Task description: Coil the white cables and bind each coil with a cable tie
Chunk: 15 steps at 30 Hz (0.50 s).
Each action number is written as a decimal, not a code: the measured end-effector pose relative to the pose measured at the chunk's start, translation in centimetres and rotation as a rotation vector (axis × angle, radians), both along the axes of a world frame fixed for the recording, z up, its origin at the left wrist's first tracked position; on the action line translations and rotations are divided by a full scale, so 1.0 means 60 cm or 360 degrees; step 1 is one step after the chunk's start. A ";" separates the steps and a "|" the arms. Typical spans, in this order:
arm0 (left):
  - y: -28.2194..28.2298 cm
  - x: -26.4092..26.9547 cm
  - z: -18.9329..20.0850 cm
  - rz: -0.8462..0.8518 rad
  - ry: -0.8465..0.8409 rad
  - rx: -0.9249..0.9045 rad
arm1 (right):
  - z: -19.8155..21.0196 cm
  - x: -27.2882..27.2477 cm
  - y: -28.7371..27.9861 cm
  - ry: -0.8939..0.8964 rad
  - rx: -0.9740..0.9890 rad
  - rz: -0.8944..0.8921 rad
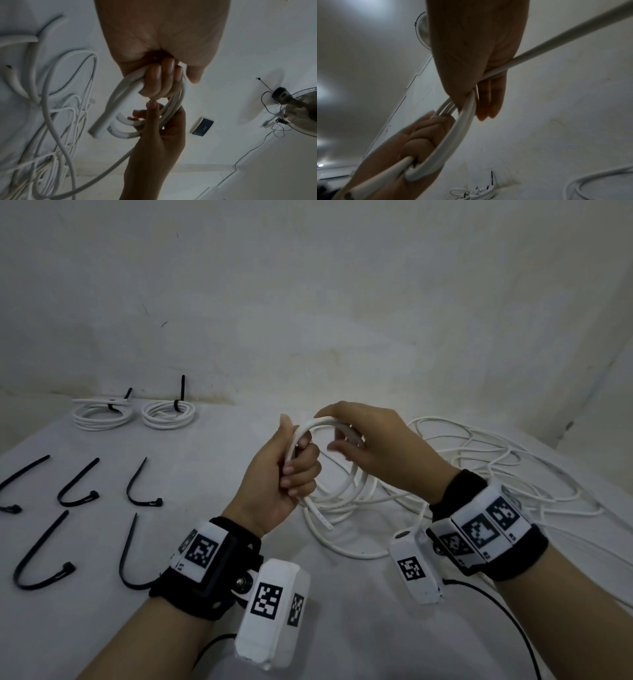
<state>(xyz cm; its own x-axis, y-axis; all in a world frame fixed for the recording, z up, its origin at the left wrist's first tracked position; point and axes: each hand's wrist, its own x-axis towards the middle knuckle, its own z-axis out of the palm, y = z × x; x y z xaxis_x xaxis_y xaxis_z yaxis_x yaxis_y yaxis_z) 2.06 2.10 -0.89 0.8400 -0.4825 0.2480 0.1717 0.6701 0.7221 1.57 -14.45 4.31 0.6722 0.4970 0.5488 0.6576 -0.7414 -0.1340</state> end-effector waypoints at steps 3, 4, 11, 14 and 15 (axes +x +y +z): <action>-0.001 0.002 0.000 0.0254 -0.0201 0.0276 | -0.004 0.008 -0.002 -0.0115 0.0035 0.0010; -0.002 0.002 -0.001 0.0356 -0.0249 0.0371 | -0.004 0.008 -0.002 -0.0120 0.0051 0.0017; 0.001 -0.001 -0.001 0.0631 -0.0487 0.0722 | -0.002 0.012 -0.015 0.0009 0.0056 -0.0032; -0.006 -0.008 0.001 0.0592 -0.0459 0.0731 | -0.008 0.010 -0.015 0.0068 0.0105 -0.0031; -0.009 -0.010 0.002 0.0569 -0.0425 0.0725 | -0.010 0.009 -0.013 0.0057 0.0121 -0.0025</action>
